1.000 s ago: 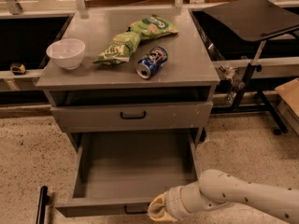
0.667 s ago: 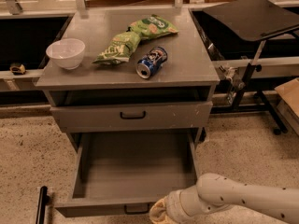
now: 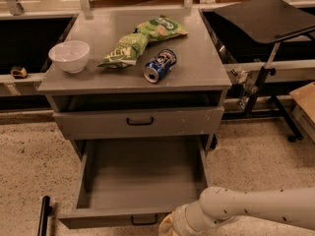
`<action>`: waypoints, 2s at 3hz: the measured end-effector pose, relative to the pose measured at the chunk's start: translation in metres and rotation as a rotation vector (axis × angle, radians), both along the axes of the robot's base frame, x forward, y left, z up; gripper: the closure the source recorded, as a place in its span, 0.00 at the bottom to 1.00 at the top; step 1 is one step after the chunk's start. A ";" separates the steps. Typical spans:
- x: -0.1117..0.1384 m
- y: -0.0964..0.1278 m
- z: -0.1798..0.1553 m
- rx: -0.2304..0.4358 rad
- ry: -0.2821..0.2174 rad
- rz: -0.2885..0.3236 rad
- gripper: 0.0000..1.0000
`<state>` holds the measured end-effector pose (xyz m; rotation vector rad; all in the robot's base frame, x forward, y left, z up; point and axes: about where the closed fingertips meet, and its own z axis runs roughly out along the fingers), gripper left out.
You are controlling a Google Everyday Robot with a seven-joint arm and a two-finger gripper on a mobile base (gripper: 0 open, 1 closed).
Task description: Close middle drawer
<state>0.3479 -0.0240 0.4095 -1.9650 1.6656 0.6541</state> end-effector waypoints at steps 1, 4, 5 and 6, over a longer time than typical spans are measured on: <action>0.002 -0.005 -0.014 -0.033 0.042 -0.078 0.36; 0.003 -0.006 -0.015 -0.036 0.045 -0.089 0.00; 0.006 -0.006 -0.019 -0.069 0.040 -0.086 0.18; 0.032 -0.014 -0.024 -0.140 0.035 -0.101 0.41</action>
Offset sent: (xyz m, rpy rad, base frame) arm 0.0018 -0.0048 -0.0127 -0.0303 0.0378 -0.0694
